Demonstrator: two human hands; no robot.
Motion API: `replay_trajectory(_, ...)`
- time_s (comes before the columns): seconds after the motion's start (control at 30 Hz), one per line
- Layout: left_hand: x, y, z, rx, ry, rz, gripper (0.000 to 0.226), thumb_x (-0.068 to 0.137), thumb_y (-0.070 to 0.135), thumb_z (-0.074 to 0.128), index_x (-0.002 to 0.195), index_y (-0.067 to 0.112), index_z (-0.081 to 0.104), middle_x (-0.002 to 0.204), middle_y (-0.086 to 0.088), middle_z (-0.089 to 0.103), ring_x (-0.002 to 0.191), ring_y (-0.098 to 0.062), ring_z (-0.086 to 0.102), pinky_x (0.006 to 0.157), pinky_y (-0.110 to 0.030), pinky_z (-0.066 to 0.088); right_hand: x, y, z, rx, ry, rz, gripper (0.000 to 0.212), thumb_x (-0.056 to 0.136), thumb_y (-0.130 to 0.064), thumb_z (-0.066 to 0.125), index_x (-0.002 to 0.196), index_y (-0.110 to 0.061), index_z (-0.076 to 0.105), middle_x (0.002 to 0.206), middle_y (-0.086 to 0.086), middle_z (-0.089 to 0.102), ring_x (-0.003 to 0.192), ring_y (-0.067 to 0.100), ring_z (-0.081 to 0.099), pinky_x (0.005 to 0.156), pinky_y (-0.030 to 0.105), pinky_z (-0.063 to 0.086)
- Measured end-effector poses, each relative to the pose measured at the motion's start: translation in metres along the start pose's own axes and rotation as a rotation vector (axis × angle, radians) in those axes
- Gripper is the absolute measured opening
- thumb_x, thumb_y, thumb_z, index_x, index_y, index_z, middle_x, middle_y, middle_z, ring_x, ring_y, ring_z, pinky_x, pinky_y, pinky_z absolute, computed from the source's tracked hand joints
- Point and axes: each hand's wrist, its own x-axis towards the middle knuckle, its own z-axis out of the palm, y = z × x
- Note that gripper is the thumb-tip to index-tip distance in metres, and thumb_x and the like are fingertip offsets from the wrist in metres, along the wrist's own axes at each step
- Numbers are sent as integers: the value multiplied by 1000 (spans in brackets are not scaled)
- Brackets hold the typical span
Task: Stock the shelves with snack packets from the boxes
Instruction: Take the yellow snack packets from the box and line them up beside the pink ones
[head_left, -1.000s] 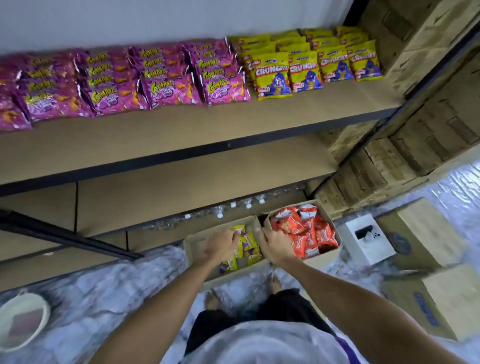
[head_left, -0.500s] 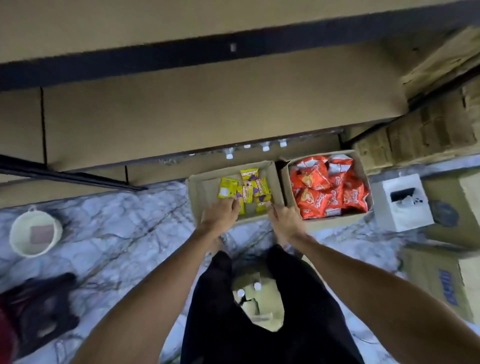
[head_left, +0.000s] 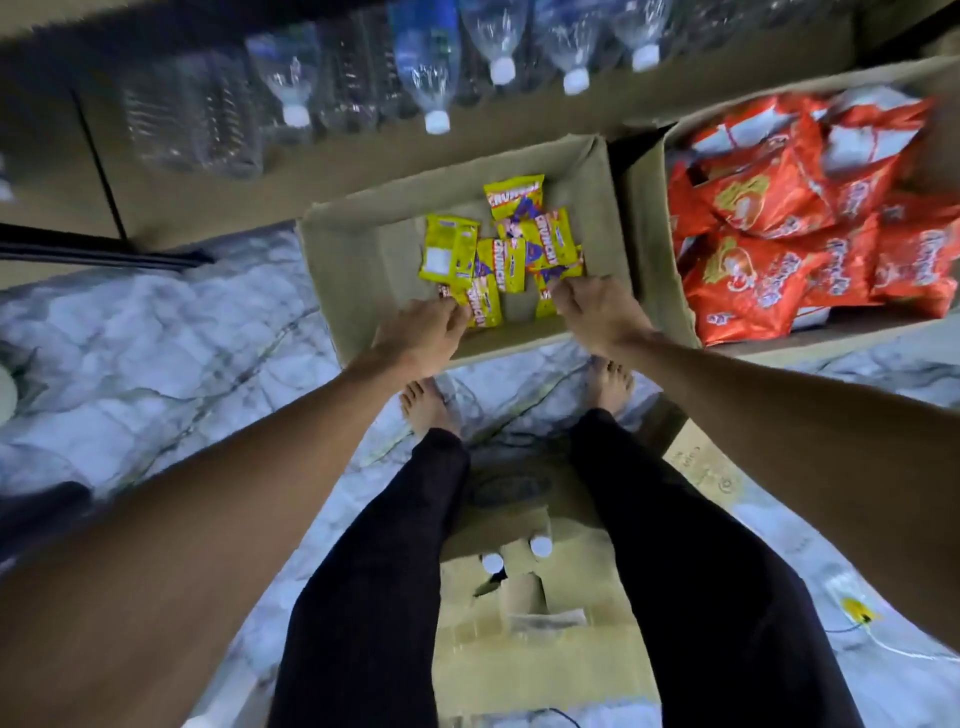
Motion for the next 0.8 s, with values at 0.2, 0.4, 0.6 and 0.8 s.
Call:
replay_trajectory(0.2,92,-40,57,17,-5,88,29,104,36,41,97,13,57,104,-18,64,95,-36,62,75,-39,48,84,41,53,7,-8,-75,52,107,-37,24,107,-2,62,105,26,64,97,41,61,71,37,37)
replay_trajectory(0.4,173,-60,86,111,27,63,47,104,45,40,137,13,49,132,-21,51,119,-41,53,95,-52,47,154,58,95,75,58,-78,48,109,-32,31,90,0,62,97,29,66,92,41,62,71,39,38)
replay_trajectory(0.6,229,-76,103,123,-16,-72,65,101,55,41,157,31,19,166,-10,3,144,-42,26,111,-55,33,195,68,144,162,147,-131,50,106,-38,35,89,-1,65,90,23,68,85,39,63,67,38,40)
replay_trajectory(0.8,261,-87,114,74,47,-126,70,97,58,46,157,37,16,165,-11,-10,144,-46,23,110,-60,29,212,74,177,231,121,-134,47,107,-35,38,63,-19,41,62,8,52,57,23,48,60,33,31)
